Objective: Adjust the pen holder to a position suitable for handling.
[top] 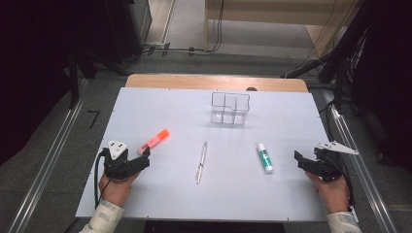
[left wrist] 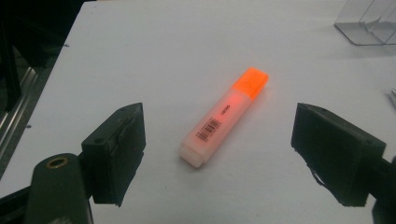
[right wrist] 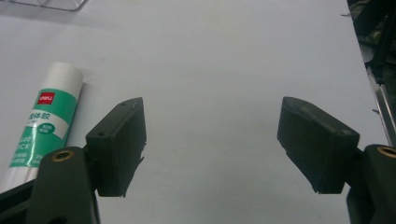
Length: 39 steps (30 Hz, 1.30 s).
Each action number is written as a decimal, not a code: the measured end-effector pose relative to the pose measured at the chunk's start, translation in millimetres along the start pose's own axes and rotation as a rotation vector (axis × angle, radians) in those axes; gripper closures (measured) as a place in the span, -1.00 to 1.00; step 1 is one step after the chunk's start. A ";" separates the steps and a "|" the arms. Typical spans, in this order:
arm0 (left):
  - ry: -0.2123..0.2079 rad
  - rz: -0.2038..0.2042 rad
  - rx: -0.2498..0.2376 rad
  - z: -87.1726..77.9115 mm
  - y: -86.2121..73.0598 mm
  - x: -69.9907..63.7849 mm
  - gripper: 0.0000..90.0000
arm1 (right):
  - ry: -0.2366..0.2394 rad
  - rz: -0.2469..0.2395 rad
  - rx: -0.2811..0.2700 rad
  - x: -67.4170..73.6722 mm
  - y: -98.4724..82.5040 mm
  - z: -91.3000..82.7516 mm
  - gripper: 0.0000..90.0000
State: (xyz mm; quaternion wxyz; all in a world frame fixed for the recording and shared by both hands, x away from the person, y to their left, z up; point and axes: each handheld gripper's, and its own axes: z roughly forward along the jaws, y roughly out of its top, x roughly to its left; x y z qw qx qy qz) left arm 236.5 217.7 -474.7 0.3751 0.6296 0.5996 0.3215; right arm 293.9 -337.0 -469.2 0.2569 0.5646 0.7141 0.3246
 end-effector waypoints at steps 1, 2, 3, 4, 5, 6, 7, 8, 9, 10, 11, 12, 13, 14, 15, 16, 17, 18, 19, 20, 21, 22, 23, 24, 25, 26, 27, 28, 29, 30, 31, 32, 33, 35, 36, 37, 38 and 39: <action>-0.004 -0.003 0.005 2.1 0.9 -1.0 -0.60 | 0.002 -0.004 -0.001 0.9 0.6 0.6 -0.50; -0.004 -0.003 0.005 2.1 0.9 -1.0 -0.60 | 0.007 -0.003 0.005 2.6 1.4 1.2 -0.50; -0.006 -0.003 0.008 2.7 1.2 -1.7 -0.60 | 0.007 -0.003 0.005 2.6 1.4 1.2 -0.50; -0.011 0.003 0.006 3.5 1.7 -4.0 -0.60 | 0.014 -0.005 0.004 4.4 2.4 2.1 -0.50; -0.012 0.005 0.004 3.9 2.3 -4.7 -0.60 | 0.013 -0.007 0.004 5.2 2.9 2.2 -0.50; -0.012 0.005 0.004 3.9 2.3 -4.7 -0.60 | 0.013 -0.007 0.004 5.2 2.9 2.2 -0.50; -0.014 0.005 0.003 4.4 3.0 -5.3 -0.60 | 0.017 -0.010 0.002 6.2 3.9 2.9 -0.50; -0.012 0.004 0.001 5.5 3.5 -6.1 -0.60 | 0.017 -0.010 0.003 6.6 4.3 3.2 -0.50; -0.011 0.004 0.003 6.7 4.0 -6.8 -0.60 | 0.020 -0.009 0.002 7.0 4.9 3.8 -0.50; -0.021 -0.010 0.009 8.5 4.8 -8.4 -0.60 | 0.022 -0.008 0.001 7.5 5.5 4.2 -0.50; -0.029 -0.011 0.007 9.1 5.2 -9.5 -0.60 | 0.023 -0.010 0.002 7.9 6.1 4.5 -0.50; -0.029 -0.009 0.006 9.4 5.5 -10.6 -0.60 | 0.026 -0.011 0.001 8.7 6.6 4.9 -0.50; -0.028 -0.002 0.006 10.0 6.4 -12.2 -0.60 | 0.025 -0.013 0.002 9.3 7.0 5.1 -0.50; -0.028 -0.002 0.006 10.0 6.4 -12.2 -0.60 | 0.027 -0.014 -0.002 10.2 7.7 5.9 -0.50; -0.029 -0.001 0.002 10.8 7.1 -13.2 -0.60 | 0.027 -0.014 -0.002 10.2 7.7 5.9 -0.50; -0.027 0.000 0.002 11.8 7.9 -13.6 -0.60 | 0.029 -0.019 -0.002 11.9 8.9 6.7 -0.50; -0.022 -0.002 0.001 14.8 9.3 -14.2 -0.60 | 0.029 -0.020 -0.001 12.9 9.7 7.2 -0.50; -0.022 -0.002 0.001 14.8 9.3 -14.2 -0.60 | 0.029 -0.020 -0.001 12.9 9.7 7.2 -0.50; -0.021 -0.003 0.003 16.0 10.1 -14.0 -0.60 | 0.031 -0.025 -0.004 15.1 11.1 8.5 -0.48; -0.021 -0.002 0.006 16.8 10.9 -14.1 -0.60 | 0.030 -0.029 -0.003 16.4 11.6 9.3 -0.48; -0.019 0.004 0.004 19.1 12.2 -15.2 -0.60 | 0.028 -0.035 -0.003 17.7 12.3 10.5 -0.48; -0.019 0.004 0.004 19.1 12.2 -15.2 -0.60 | 0.028 -0.035 -0.003 17.7 12.3 10.5 -0.48; -0.017 0.016 0.009 22.4 13.6 -16.7 -0.60 | 0.031 -0.041 -0.002 20.2 14.0 12.5 -0.48; -0.014 0.018 0.011 24.2 14.2 -17.7 -0.60 | 0.029 -0.044 -0.003 21.4 15.1 13.4 -0.48; -0.014 0.018 0.011 24.2 14.2 -17.7 -0.60 | 0.029 -0.045 -0.004 22.4 16.0 14.0 -0.48; -0.015 0.021 0.015 27.3 15.5 -19.1 -0.60 | 0.029 -0.045 -0.004 22.4 16.0 14.0 -0.48; -0.015 0.021 0.021 31.7 17.8 -21.3 -0.60 | 0.030 -0.048 -0.010 24.7 19.2 15.9 -0.48; -0.015 0.021 0.021 31.7 17.8 -21.3 -0.60 | 0.029 -0.048 -0.010 25.6 20.4 16.7 -0.47; -0.016 0.024 0.023 37.3 21.6 -24.5 -0.60 | 0.025 -0.050 -0.012 27.0 22.4 18.4 -0.46; -0.012 0.029 0.025 39.6 23.3 -26.0 -0.60 | 0.020 -0.050 -0.010 27.8 24.1 19.7 -0.46; -0.009 0.029 0.025 41.7 24.5 -27.2 -0.60 | 0.022 -0.047 -0.009 28.4 25.8 21.2 -0.46; -0.009 0.029 0.025 41.7 24.5 -27.2 -0.60 | 0.024 -0.047 -0.010 28.8 27.0 22.4 -0.46; -0.008 0.026 0.031 44.6 26.3 -28.7 -0.60 | 0.026 -0.046 -0.010 29.8 28.7 24.4 -0.46; -0.011 0.020 0.027 50.2 29.9 -32.7 -0.60 | 0.030 -0.044 -0.009 30.9 31.0 27.1 -0.46; -0.009 0.026 0.031 52.2 31.2 -33.9 -0.60 | 0.033 -0.047 -0.010 31.2 31.7 28.2 -0.46; -0.006 0.026 0.031 54.1 32.3 -35.4 -0.60 | 0.030 -0.048 -0.009 32.0 32.7 29.3 -0.46; -0.006 0.027 0.032 56.5 33.6 -37.0 -0.60 | 0.033 -0.051 -0.009 32.6 33.5 30.3 -0.46; -0.004 0.026 0.032 58.2 34.7 -38.5 -0.60 | 0.035 -0.052 -0.009 33.3 34.6 31.3 -0.46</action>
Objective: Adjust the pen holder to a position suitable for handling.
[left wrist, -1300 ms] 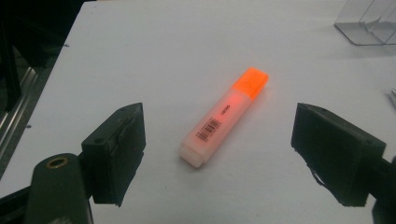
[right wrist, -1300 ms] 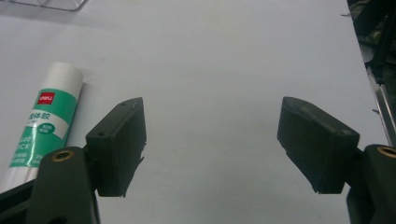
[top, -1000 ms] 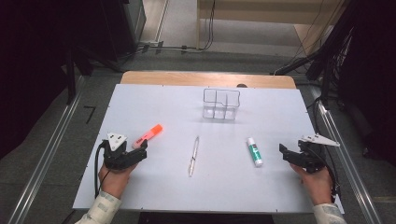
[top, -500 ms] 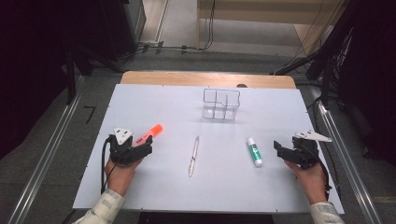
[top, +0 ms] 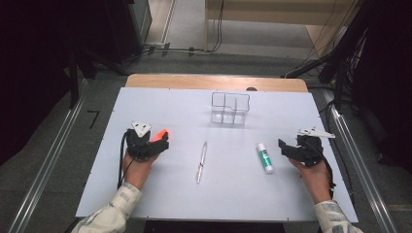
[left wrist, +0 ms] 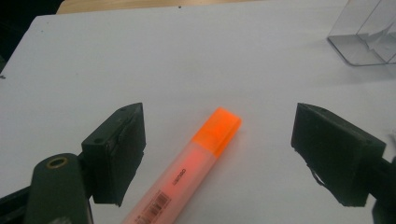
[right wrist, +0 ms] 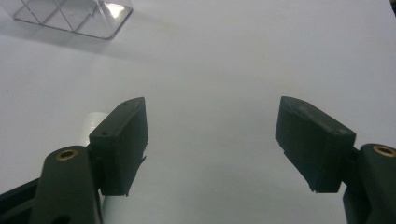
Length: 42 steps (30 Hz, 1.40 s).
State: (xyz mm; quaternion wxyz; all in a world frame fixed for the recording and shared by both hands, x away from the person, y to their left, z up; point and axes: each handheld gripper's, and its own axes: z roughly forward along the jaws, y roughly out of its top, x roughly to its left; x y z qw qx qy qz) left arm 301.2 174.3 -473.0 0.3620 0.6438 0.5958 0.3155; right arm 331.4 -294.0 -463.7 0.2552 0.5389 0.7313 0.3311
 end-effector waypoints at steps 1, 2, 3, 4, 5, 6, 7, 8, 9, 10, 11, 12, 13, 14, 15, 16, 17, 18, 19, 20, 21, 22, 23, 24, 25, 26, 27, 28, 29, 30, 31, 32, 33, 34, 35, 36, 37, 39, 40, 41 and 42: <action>-0.001 0.001 -0.002 1.6 1.3 -1.2 -0.60 | -0.001 0.001 0.001 0.6 1.0 0.6 -0.46; -0.003 0.000 -0.003 3.0 2.7 -2.7 -0.60 | -0.001 0.003 -0.001 1.1 1.9 1.4 -0.46; -0.004 0.003 -0.003 4.4 4.2 -4.2 -0.60 | -0.003 0.001 0.001 1.4 3.0 2.1 -0.46; -0.003 0.005 -0.004 6.0 5.6 -5.7 -0.60 | -0.002 -0.001 -0.002 1.5 4.0 3.3 -0.46; -0.004 0.004 -0.004 7.2 6.6 -6.8 -0.60 | -0.002 0.001 -0.003 1.9 5.1 4.4 -0.46; -0.006 0.002 -0.008 8.8 7.8 -8.0 -0.60 | -0.001 0.005 -0.004 2.3 5.8 5.2 -0.46; -0.006 -0.001 -0.011 11.1 9.4 -9.5 -0.60 | 0.000 0.006 -0.003 2.6 6.8 6.4 -0.46; -0.005 -0.001 -0.008 13.0 10.8 -10.6 -0.60 | 0.002 0.009 -0.005 3.0 8.0 8.3 -0.46; -0.005 -0.001 -0.010 15.2 11.8 -11.6 -0.60 | 0.002 0.008 -0.005 3.5 9.0 10.2 -0.46; -0.005 -0.001 -0.010 15.2 11.8 -11.6 -0.60 | 0.001 0.010 -0.007 4.0 10.1 12.1 -0.46; -0.006 0.000 -0.006 19.5 14.0 -13.9 -0.60 | -0.001 0.011 -0.007 4.5 11.5 13.9 -0.46; -0.006 0.000 -0.006 19.5 14.0 -13.9 -0.60 | -0.002 0.016 -0.011 4.9 12.7 15.5 -0.46; -0.005 0.003 -0.004 21.6 15.2 -15.2 -0.60 | 0.001 0.020 -0.013 5.3 14.3 17.1 -0.46; -0.005 -0.002 -0.009 25.5 17.4 -17.4 -0.60 | -0.002 0.019 -0.014 6.2 16.0 18.7 -0.46; -0.005 -0.002 -0.009 25.5 17.4 -17.4 -0.60 | -0.005 0.017 -0.015 7.1 17.2 19.6 -0.45; -0.010 -0.003 -0.004 29.6 20.6 -20.6 -0.60 | -0.005 0.015 -0.020 8.3 19.2 21.3 -0.44; -0.009 0.004 -0.002 31.9 22.7 -22.8 -0.60 | -0.008 0.015 -0.021 9.1 20.2 22.3 -0.44; -0.010 0.006 -0.003 33.7 24.6 -24.7 -0.60 | -0.005 0.015 -0.021 10.4 22.0 24.4 -0.44; -0.013 0.007 -0.010 35.5 26.3 -26.4 -0.60 | -0.008 0.016 -0.020 11.4 23.3 26.2 -0.43; -0.013 0.007 -0.010 35.5 26.3 -26.4 -0.60 | -0.007 0.014 -0.026 12.3 24.2 27.9 -0.40; -0.019 0.017 -0.004 39.5 29.8 -29.0 -0.60 | -0.009 0.015 -0.032 13.2 24.8 29.2 -0.39; -0.024 0.027 0.000 42.3 31.3 -30.2 -0.60 | -0.003 0.016 -0.037 14.0 25.6 30.9 -0.39; -0.021 0.029 0.002 44.3 32.4 -31.4 -0.60 | -0.003 0.017 -0.034 15.3 26.8 32.9 -0.38; -0.024 0.035 0.003 47.8 33.9 -33.1 -0.59 | -0.005 0.012 -0.035 16.1 27.8 34.7 -0.36; -0.025 0.036 0.000 49.7 34.5 -34.3 -0.59 | -0.008 0.007 -0.041 17.9 29.5 37.5 -0.32; -0.025 0.036 0.000 49.7 34.5 -34.3 -0.57 | -0.008 0.007 -0.041 17.9 29.5 37.5 -0.32; -0.024 0.047 0.004 54.6 36.6 -37.8 -0.56 | -0.002 0.004 -0.047 20.8 33.4 41.7 -0.29; -0.029 0.048 0.002 57.2 37.7 -39.7 -0.55 | -0.002 0.000 -0.049 22.0 35.2 43.2 -0.27; -0.034 0.056 0.004 59.6 38.9 -41.4 -0.52 | -0.001 -0.003 -0.056 24.2 36.9 44.9 -0.24; -0.034 0.062 0.002 62.1 40.0 -43.9 -0.50 | 0.006 -0.002 -0.064 26.2 38.6 46.9 -0.24; -0.032 0.073 -0.001 64.3 41.2 -45.7 -0.48 | 0.012 -0.003 -0.058 28.1 40.8 49.4 -0.24; -0.034 0.077 -0.002 66.5 42.8 -47.6 -0.45 | 0.012 -0.006 -0.053 30.0 42.8 51.8 -0.24; -0.034 0.079 0.000 69.1 45.1 -49.9 -0.45 | 0.014 -0.010 -0.053 31.7 44.6 54.1 -0.24; -0.035 0.080 0.000 70.5 46.5 -51.3 -0.43 | 0.013 -0.012 -0.054 33.9 47.1 56.7 -0.23; -0.037 0.084 -0.001 72.2 48.2 -53.2 -0.41 | 0.015 -0.012 -0.060 35.0 48.4 58.0 -0.21; -0.042 0.082 -0.005 74.1 49.8 -55.2 -0.40 | 0.017 -0.009 -0.063 36.6 50.4 59.7 -0.21; -0.047 0.082 -0.005 76.2 51.3 -57.1 -0.37 | 0.017 -0.011 -0.062 38.2 52.7 61.6 -0.20; -0.049 0.092 0.001 81.5 53.7 -60.9 -0.30 | 0.017 -0.017 -0.068 42.0 56.7 65.7 -0.18; -0.049 0.095 0.007 85.0 55.0 -63.2 -0.25 | 0.015 -0.024 -0.071 43.9 58.5 67.9 -0.17; -0.055 0.096 0.010 86.7 55.6 -64.4 -0.19 | 0.011 -0.032 -0.080 46.3 60.2 70.5 -0.14; -0.065 0.096 0.004 89.9 56.6 -66.9 -0.13 | 0.009 -0.037 -0.082 47.5 61.5 72.0 -0.12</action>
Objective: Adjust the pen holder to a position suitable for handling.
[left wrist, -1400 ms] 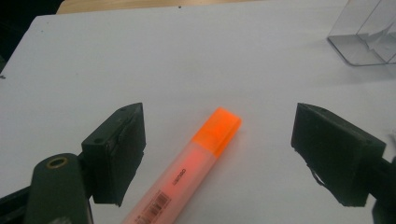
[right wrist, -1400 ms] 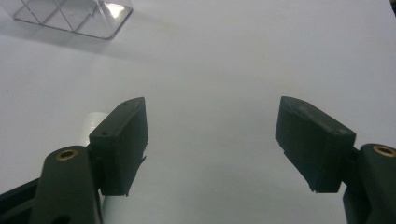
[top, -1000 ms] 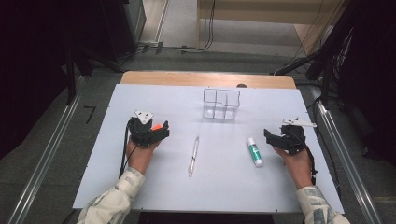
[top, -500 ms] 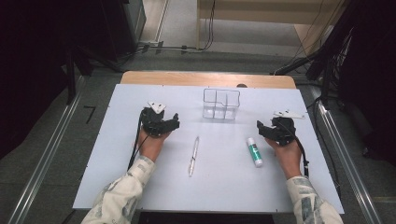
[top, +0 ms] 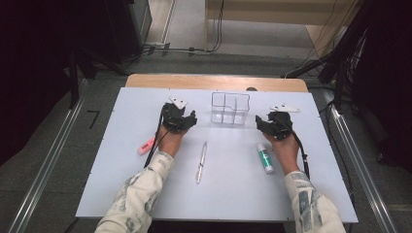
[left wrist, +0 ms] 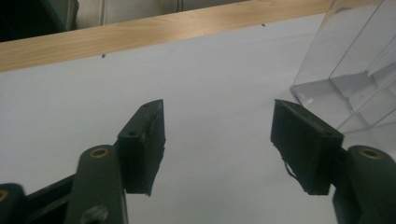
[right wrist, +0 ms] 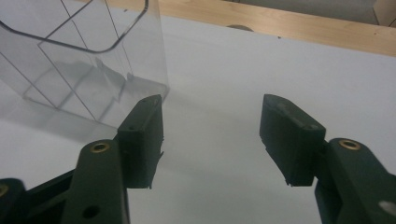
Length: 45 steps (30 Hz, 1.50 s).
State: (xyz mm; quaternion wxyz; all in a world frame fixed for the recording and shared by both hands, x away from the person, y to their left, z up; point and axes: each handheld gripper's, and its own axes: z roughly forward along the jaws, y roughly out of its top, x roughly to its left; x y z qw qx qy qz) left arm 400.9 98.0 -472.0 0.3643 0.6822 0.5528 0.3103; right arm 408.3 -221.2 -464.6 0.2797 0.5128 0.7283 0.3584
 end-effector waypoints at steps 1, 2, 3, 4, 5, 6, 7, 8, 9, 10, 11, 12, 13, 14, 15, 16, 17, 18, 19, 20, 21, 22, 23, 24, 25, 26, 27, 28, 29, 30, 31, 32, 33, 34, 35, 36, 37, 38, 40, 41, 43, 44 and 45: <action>-0.004 0.003 0.000 1.8 1.1 -1.1 -0.07 | 0.001 0.000 0.000 2.0 1.8 2.6 -0.08; -0.017 0.010 0.007 4.7 3.1 -2.2 0.00 | 0.002 -0.001 0.000 3.1 2.8 4.0 -0.04; -0.024 0.004 0.006 7.0 4.3 -3.3 0.07 | 0.010 0.002 -0.007 4.8 4.3 6.2 0.00; -0.040 -0.006 0.009 9.6 5.8 -4.2 0.14 | 0.012 0.006 -0.011 6.1 5.3 7.4 0.02; -0.056 -0.016 0.013 11.7 7.3 -4.6 0.22 | 0.016 0.006 -0.018 7.5 6.7 9.1 0.04; -0.069 -0.019 0.023 14.0 8.7 -5.5 0.28 | 0.019 0.005 -0.028 8.7 7.6 10.8 0.09; -0.075 -0.017 0.030 16.3 9.6 -7.2 0.34 | 0.026 0.009 -0.043 9.4 7.8 12.4 0.17; -0.074 -0.013 0.031 18.1 10.2 -9.2 0.39 | 0.037 0.016 -0.053 9.4 8.2 14.1 0.23; -0.081 -0.008 0.033 19.5 10.5 -11.2 0.43 | 0.044 0.027 -0.046 9.6 9.1 16.2 0.28; -0.085 -0.004 0.035 21.1 11.0 -13.9 0.48 | 0.046 0.030 -0.034 9.5 10.0 18.4 0.37; -0.086 -0.001 0.033 22.0 11.1 -15.8 0.52 | 0.039 0.031 -0.019 9.7 10.8 20.8 0.45; -0.086 0.004 0.030 22.8 11.4 -18.2 0.55 | 0.040 0.031 -0.015 9.6 11.1 22.1 0.52; -0.087 0.008 0.026 23.6 11.8 -20.8 0.60 | 0.041 0.036 -0.012 9.7 11.4 23.5 0.59; -0.087 0.009 0.028 24.4 12.1 -22.3 0.65 | 0.039 0.035 -0.009 9.7 11.8 25.2 0.65; -0.091 0.011 0.031 25.7 12.2 -24.3 0.67 | 0.044 0.038 -0.002 9.9 12.1 26.1 0.70; -0.090 0.018 0.036 27.0 12.3 -26.0 0.70 | 0.050 0.042 0.003 10.4 12.6 27.6 0.75; -0.087 0.022 0.039 27.9 12.3 -27.4 0.74 | 0.052 0.040 0.009 11.3 13.1 28.8 0.79; -0.087 0.027 0.042 28.9 12.5 -28.3 0.79 | 0.053 0.036 0.014 12.3 13.7 30.0 0.82; -0.087 0.024 0.045 30.0 12.8 -29.2 0.82 | 0.059 0.037 0.017 13.5 14.0 31.4 0.83; -0.088 0.020 0.049 31.6 13.1 -30.1 0.84 | 0.064 0.038 0.024 14.4 14.2 32.7 0.84; -0.088 0.018 0.049 32.5 13.3 -30.8 0.86 | 0.065 0.040 0.043 15.5 14.7 34.9 0.85; -0.091 0.017 0.053 33.6 13.7 -31.8 0.87 | 0.068 0.042 0.053 16.1 14.8 36.5 0.86; -0.093 0.017 0.055 34.7 14.1 -33.0 0.90 | 0.069 0.036 0.065 16.7 15.0 38.3 0.86; -0.096 0.021 0.051 35.8 14.5 -34.5 0.90 | 0.064 0.029 0.070 17.5 15.5 39.8 0.87; -0.097 0.026 0.052 36.2 14.8 -35.3 0.90 | 0.065 0.032 0.074 18.6 16.3 40.5 0.86; -0.098 0.027 0.055 36.7 15.5 -35.8 0.90 | 0.066 0.025 0.068 18.9 16.9 41.2 0.86; -0.097 0.023 0.054 37.4 16.2 -36.4 0.90 | 0.068 0.021 0.067 20.0 17.8 41.2 0.87; -0.094 0.022 0.052 37.8 16.9 -36.4 0.93 | 0.069 0.022 0.069 21.3 18.5 41.7 0.88; -0.093 0.023 0.055 38.6 17.7 -35.8 0.93 | 0.065 0.018 0.074 22.0 19.0 42.3 0.89; -0.089 0.017 0.056 39.4 18.0 -35.9 0.94 | 0.061 0.013 0.081 22.7 19.4 43.5 0.89; -0.087 0.021 0.061 40.1 18.4 -35.3 0.94 | 0.058 0.015 0.085 23.0 19.5 44.0 0.90; -0.091 0.019 0.061 41.4 18.7 -35.1 0.94 | 0.059 0.019 0.088 23.0 19.6 44.6 0.91; -0.091 0.024 0.059 41.9 18.9 -35.2 0.94 | 0.058 0.019 0.093 23.2 19.5 45.3 0.91; -0.090 0.025 0.056 42.7 19.3 -35.9 0.95 | 0.057 0.019 0.096 23.3 19.4 45.4 0.91; -0.093 0.030 0.058 43.9 20.1 -36.4 0.98 | 0.057 0.019 0.100 23.5 19.2 45.5 0.91; -0.095 0.033 0.062 45.1 20.7 -37.1 0.99 | 0.057 0.020 0.101 23.5 19.2 45.5 0.91; -0.100 0.035 0.062 46.0 21.3 -38.1 1.00 | 0.057 0.021 0.102 23.6 19.3 45.5 0.91; -0.104 0.038 0.063 46.5 21.6 -39.2 1.00 | 0.058 0.024 0.103 23.5 19.4 45.2 0.91; -0.118 0.041 0.064 47.7 21.9 -41.5 1.00 | 0.061 0.031 0.103 23.6 19.5 45.1 0.92; -0.120 0.045 0.062 47.9 21.8 -42.6 1.00 | 0.061 0.028 0.104 23.4 19.4 45.3 0.92; -0.130 0.045 0.065 48.3 21.7 -44.4 1.00 | 0.068 0.036 0.108 22.8 19.0 45.9 0.92; -0.131 0.043 0.065 48.4 21.5 -45.2 1.00 | 0.069 0.038 0.109 22.6 18.8 46.1 0.92; -0.135 0.048 0.067 48.4 21.2 -45.6 1.00 | 0.072 0.038 0.111 22.4 18.7 46.3 0.94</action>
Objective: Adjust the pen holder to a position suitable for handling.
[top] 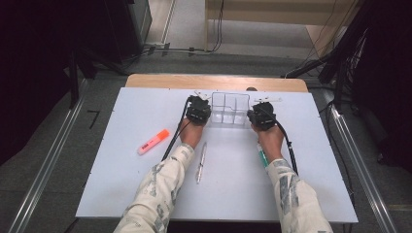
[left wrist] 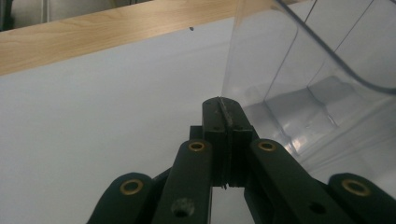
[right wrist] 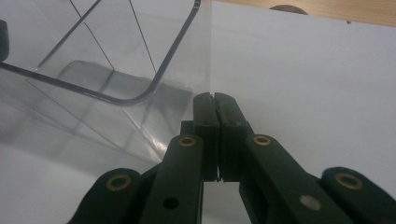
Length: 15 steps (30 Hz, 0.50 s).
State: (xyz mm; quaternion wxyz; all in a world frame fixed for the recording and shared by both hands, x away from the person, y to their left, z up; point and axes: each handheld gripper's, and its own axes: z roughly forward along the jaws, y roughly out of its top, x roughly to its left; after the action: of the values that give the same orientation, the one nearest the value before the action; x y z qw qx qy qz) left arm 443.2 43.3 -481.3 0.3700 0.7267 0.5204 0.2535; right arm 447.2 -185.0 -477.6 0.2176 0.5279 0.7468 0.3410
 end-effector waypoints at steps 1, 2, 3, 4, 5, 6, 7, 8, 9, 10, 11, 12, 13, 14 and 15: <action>0.002 0.000 0.002 -0.1 0.0 -0.5 1.00 | 0.002 -0.001 0.000 0.0 -0.1 0.2 0.95; 0.000 -0.003 0.003 0.0 -0.1 -0.2 1.00 | 0.001 -0.001 0.001 0.3 -0.2 0.4 0.95; 0.000 -0.003 0.003 0.0 -0.1 -0.2 1.00 | 0.002 0.000 0.003 0.1 -0.4 0.7 0.95; -0.008 -0.020 0.006 -0.3 0.1 -0.1 1.00 | 0.006 0.005 0.007 0.0 -0.7 0.8 0.95; -0.011 -0.022 0.009 -0.8 0.1 0.2 1.00 | 0.007 0.006 0.008 -0.1 -1.0 0.9 0.95; -0.013 -0.025 0.014 -1.3 0.2 0.3 1.00 | 0.012 0.011 0.010 -0.4 -1.2 1.1 0.96; -0.020 -0.026 0.020 -1.8 0.4 0.8 1.00 | 0.016 0.022 0.013 -1.0 -1.2 1.0 0.96; -0.025 -0.027 0.023 -2.4 0.5 1.5 1.00 | 0.025 0.031 0.015 -1.9 -1.3 0.9 0.96; -0.025 -0.027 0.023 -2.4 0.5 1.5 1.00 | 0.027 0.032 0.015 -2.1 -1.3 0.9 0.96; -0.031 -0.041 0.023 -2.7 0.7 1.7 1.00 | 0.031 0.031 0.016 -2.3 -1.3 0.6 0.96; -0.033 -0.040 0.027 -4.1 1.1 1.3 1.00 | 0.033 0.032 0.013 -2.4 -1.5 0.5 0.96; -0.036 -0.040 0.029 -4.5 1.2 1.5 1.00 | 0.036 0.031 0.013 -2.5 -1.6 0.1 0.96; -0.038 -0.043 0.028 -5.2 1.4 1.5 1.00 | 0.038 0.030 0.015 -2.7 -1.6 -0.4 0.96; -0.040 -0.042 0.032 -6.5 1.6 1.7 1.00 | 0.041 0.031 0.018 -2.8 -1.6 -1.1 0.96; -0.039 -0.044 0.031 -7.8 1.4 2.0 1.00 | 0.045 0.032 0.020 -2.7 -1.7 -1.8 0.96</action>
State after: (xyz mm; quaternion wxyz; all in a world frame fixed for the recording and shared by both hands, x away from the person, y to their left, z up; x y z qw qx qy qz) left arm 438.7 47.0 -475.6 0.3742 0.7254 0.5329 0.2229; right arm 445.8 -188.4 -477.8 0.1897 0.5340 0.7464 0.3488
